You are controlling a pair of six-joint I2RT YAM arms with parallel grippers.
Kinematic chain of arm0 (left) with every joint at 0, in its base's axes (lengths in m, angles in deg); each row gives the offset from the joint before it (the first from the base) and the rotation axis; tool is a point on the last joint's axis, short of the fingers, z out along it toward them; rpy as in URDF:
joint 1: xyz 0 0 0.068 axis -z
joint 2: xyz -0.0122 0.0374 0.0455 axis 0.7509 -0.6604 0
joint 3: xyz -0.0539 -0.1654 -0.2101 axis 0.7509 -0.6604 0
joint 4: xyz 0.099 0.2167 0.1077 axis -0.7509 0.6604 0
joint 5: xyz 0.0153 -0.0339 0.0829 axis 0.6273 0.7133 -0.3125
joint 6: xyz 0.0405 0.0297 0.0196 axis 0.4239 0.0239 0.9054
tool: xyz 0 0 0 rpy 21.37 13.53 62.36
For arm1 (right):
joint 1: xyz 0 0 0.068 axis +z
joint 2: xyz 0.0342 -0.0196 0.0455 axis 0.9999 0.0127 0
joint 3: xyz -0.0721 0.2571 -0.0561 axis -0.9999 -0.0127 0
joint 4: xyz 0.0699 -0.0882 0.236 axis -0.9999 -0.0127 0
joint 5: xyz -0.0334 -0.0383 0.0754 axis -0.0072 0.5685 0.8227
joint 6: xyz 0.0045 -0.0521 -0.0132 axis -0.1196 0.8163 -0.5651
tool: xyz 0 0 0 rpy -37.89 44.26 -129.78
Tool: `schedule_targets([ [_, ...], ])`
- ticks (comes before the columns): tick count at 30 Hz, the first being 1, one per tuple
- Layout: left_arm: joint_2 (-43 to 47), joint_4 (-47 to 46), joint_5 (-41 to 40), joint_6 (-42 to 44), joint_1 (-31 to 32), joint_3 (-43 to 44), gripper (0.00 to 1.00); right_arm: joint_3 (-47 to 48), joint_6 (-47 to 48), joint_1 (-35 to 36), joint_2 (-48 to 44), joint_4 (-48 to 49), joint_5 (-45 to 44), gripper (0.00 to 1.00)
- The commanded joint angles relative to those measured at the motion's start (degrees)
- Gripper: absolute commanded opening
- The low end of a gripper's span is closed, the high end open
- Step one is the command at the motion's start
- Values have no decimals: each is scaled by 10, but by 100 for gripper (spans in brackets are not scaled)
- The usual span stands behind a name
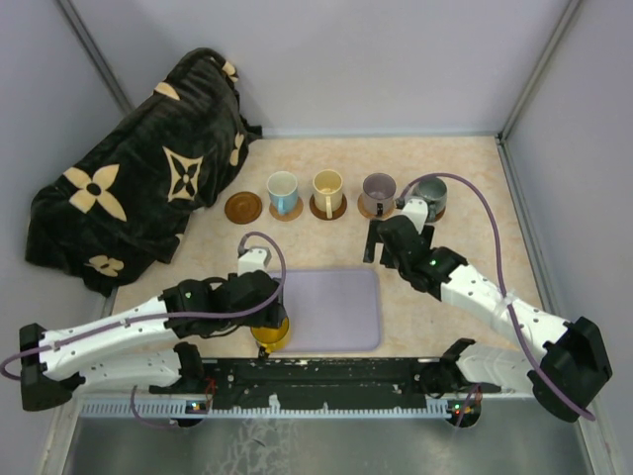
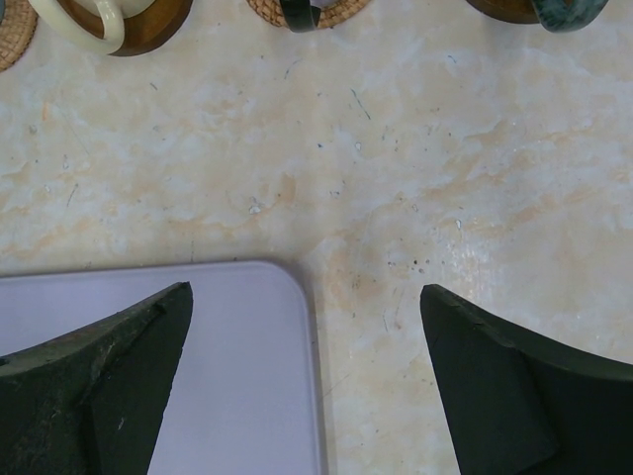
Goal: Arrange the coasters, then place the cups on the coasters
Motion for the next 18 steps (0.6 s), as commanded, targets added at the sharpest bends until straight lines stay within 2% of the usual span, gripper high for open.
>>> schedule_targets([
  [1,17,64,19,-79,48,13,78,25,-14,-5,-14,6,-10,99],
  [11,-27,152,7,-217,180,22,77,21,-21,-5,-20,6,3,99],
  [18,-23,138,-1,-274,210,-24,67,14,-25,-4,-28,5,5,99],
])
